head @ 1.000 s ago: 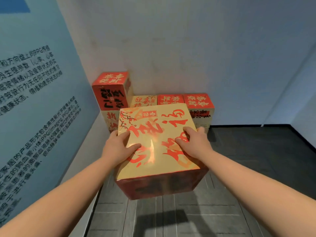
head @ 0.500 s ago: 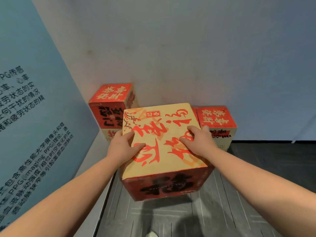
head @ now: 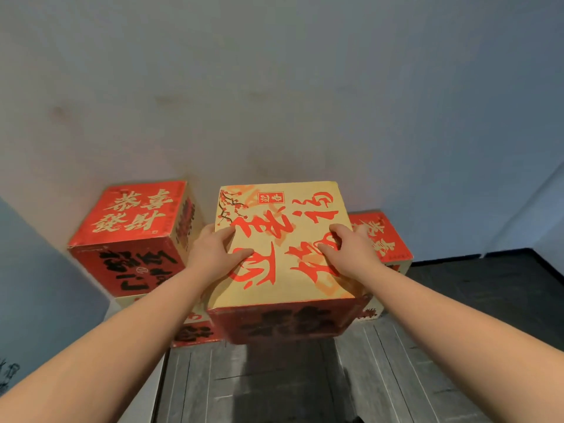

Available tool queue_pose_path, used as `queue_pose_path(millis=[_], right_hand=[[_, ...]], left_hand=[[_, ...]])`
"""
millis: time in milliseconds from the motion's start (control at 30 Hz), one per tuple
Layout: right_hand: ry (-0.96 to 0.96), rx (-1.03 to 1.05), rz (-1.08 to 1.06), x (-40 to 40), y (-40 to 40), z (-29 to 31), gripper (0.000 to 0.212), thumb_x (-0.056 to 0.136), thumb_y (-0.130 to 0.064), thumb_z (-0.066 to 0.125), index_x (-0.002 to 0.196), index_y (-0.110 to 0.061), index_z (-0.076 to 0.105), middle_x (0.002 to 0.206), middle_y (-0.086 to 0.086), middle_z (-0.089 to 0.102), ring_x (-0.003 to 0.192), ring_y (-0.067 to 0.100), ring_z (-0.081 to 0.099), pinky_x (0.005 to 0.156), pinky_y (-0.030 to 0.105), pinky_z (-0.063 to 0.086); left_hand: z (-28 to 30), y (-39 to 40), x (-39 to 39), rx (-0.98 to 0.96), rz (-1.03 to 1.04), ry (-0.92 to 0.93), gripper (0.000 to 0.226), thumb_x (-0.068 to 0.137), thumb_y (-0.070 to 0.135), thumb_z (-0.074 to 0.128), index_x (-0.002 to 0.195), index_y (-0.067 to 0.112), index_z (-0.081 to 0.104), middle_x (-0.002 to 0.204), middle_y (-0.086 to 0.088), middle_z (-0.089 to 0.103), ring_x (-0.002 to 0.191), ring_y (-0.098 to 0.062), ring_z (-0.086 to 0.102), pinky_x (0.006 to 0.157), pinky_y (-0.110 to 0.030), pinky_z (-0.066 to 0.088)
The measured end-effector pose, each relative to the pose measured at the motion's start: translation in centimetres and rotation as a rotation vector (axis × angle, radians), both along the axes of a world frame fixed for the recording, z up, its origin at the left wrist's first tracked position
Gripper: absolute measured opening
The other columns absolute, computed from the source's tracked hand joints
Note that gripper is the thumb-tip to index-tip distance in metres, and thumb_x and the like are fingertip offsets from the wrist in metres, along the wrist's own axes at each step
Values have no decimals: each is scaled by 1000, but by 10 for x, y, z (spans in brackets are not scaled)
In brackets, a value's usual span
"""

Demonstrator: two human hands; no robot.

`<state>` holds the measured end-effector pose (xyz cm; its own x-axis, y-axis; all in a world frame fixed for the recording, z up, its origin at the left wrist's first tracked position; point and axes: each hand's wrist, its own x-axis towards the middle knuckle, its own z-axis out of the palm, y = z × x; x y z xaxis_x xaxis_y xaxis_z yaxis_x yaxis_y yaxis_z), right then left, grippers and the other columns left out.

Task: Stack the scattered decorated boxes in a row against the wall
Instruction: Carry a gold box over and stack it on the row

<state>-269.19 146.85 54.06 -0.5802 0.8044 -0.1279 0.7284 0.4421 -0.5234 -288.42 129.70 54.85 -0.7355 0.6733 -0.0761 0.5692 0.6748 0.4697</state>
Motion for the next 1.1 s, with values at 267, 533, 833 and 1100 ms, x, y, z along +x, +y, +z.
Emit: queue_pose_path(millis=[267, 533, 833, 1100], right_hand=[[1, -21, 17, -95, 96, -18, 60, 90, -51, 56, 142, -25, 40, 130, 9, 38, 116, 28, 51, 99, 36, 45], [-10, -79, 92, -179, 160, -41, 60, 90, -49, 57, 142, -26, 39, 132, 9, 39, 121, 29, 49, 99, 41, 47], [-38, -102, 60, -226, 184, -61, 59, 91, -47, 57, 142, -25, 39, 131, 9, 39, 119, 29, 51, 98, 39, 47], [-62, -115, 21, -256, 180, -75, 56, 91, -44, 58, 140, -24, 41, 128, 9, 39, 116, 29, 52, 100, 38, 45]], left_hand=[[-8, 91, -89, -33, 17, -6, 74, 80, 54, 65, 143, 23, 40, 147, -5, 35, 135, -24, 35, 107, -44, 35], [-23, 141, -156, -95, 105, -36, 74, 80, 53, 66, 143, 22, 40, 148, -5, 34, 136, -24, 34, 108, -44, 33], [-42, 173, -213, -121, 63, -68, 73, 82, 50, 65, 144, 23, 39, 148, -4, 34, 136, -24, 34, 107, -43, 35], [-59, 176, -251, -139, 8, -93, 70, 82, 48, 66, 143, 22, 40, 146, -2, 36, 134, -23, 37, 105, -42, 37]])
